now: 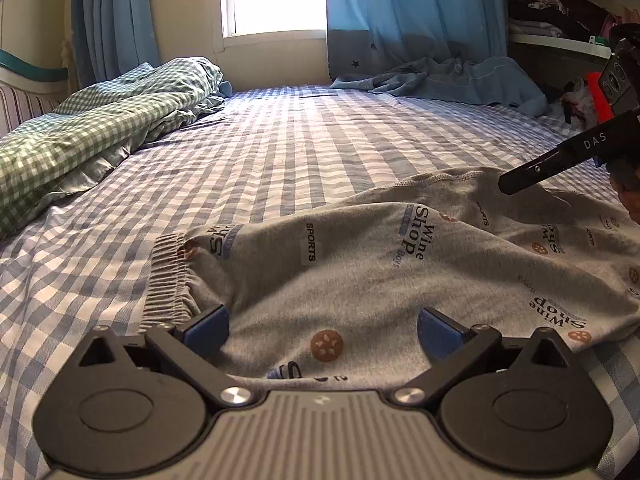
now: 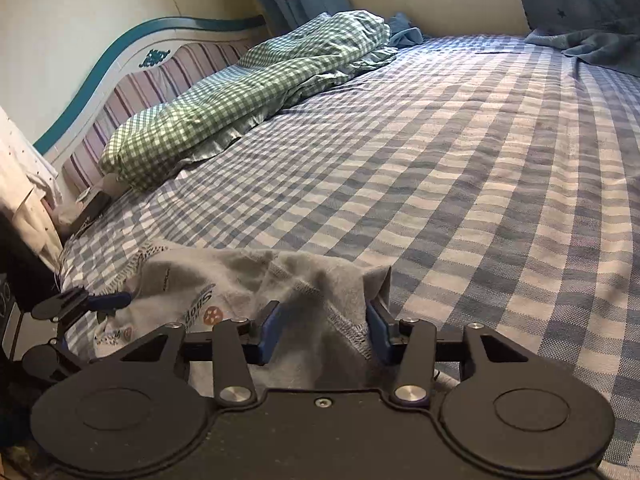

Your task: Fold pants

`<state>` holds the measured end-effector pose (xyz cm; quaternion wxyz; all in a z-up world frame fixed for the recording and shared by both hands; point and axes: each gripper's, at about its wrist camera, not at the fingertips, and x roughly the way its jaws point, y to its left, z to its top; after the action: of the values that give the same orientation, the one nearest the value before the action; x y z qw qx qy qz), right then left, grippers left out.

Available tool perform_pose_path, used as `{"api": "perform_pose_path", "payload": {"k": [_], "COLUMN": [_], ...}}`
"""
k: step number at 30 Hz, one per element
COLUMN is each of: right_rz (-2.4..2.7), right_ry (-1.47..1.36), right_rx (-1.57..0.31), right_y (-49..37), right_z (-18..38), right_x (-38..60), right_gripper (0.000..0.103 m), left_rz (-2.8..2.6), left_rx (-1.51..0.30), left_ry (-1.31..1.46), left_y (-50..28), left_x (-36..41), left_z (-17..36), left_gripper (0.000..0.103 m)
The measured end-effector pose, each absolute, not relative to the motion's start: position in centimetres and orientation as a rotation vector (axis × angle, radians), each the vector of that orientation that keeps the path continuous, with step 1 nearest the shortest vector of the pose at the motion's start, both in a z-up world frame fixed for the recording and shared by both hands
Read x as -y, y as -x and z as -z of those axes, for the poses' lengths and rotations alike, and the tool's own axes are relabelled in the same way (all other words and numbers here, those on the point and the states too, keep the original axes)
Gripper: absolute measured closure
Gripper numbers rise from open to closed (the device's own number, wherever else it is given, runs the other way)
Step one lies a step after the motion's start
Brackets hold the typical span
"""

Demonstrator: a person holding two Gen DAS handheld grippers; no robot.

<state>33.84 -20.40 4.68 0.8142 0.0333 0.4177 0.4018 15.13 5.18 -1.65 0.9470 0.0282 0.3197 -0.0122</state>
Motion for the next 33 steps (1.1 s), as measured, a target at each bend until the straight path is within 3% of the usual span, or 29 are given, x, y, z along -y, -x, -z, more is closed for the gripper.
{"api": "perform_pose_path", "payload": {"k": [7, 8, 9, 11, 17, 19, 21, 22, 24, 27, 30, 33], "right_rz": [-0.836, -0.816, -0.796, -0.752, -0.672, -0.660, -0.644, -0.627, -0.595, -0.493, -0.351, -0.182], "right_ry": [-0.181, -0.245, -0.300, -0.349, -0.311, -0.245, -0.164, -0.119, -0.051, 0.046, 0.181, 0.268], "right_rx": [-0.953, -0.968, -0.984, -1.021, -0.976, -0.961, -0.925, -0.885, -0.795, -0.677, -0.579, -0.526], "right_y": [-35.7, -36.6, -37.4, -38.7, -39.5, -39.2, -38.4, -37.5, -35.3, -30.3, -24.5, -20.0], "right_z": [-4.3, -4.0, -3.7, -3.1, -2.9, -2.8, -3.3, -3.8, -4.9, -5.9, -5.5, -4.0], "right_x": [20.0, 20.3, 20.4, 20.4, 20.5, 20.4, 20.5, 20.8, 21.9, 24.2, 26.8, 29.9], "right_gripper": [0.054, 0.064, 0.081, 0.101, 0.102, 0.092, 0.073, 0.068, 0.044, 0.018, 0.003, 0.002], "left_rz": [0.025, 0.024, 0.022, 0.021, 0.010, -0.005, -0.016, -0.017, 0.000, 0.041, 0.109, 0.175], "left_rx": [-0.651, -0.651, -0.653, -0.656, -0.675, -0.689, -0.699, -0.701, -0.700, -0.687, -0.677, -0.693], "left_ry": [-0.046, -0.048, -0.052, -0.058, -0.072, -0.072, -0.055, -0.036, 0.011, 0.060, 0.051, 0.006], "left_y": [-15.5, -15.5, -15.5, -15.5, -15.7, -15.7, -15.9, -15.9, -16.2, -16.8, -17.8, -18.9], "left_x": [-5.5, -5.5, -5.4, -5.4, -5.1, -4.8, -4.4, -4.3, -3.8, -1.9, 1.3, 5.5], "left_z": [1.8, 1.8, 1.8, 1.8, 1.8, 1.4, 0.9, 0.6, 0.1, -0.8, -0.9, -0.3], "left_gripper": [0.000, 0.000, 0.000, 0.000, 0.000, 0.000, 0.000, 0.000, 0.000, 0.000, 0.000, 0.000]}}
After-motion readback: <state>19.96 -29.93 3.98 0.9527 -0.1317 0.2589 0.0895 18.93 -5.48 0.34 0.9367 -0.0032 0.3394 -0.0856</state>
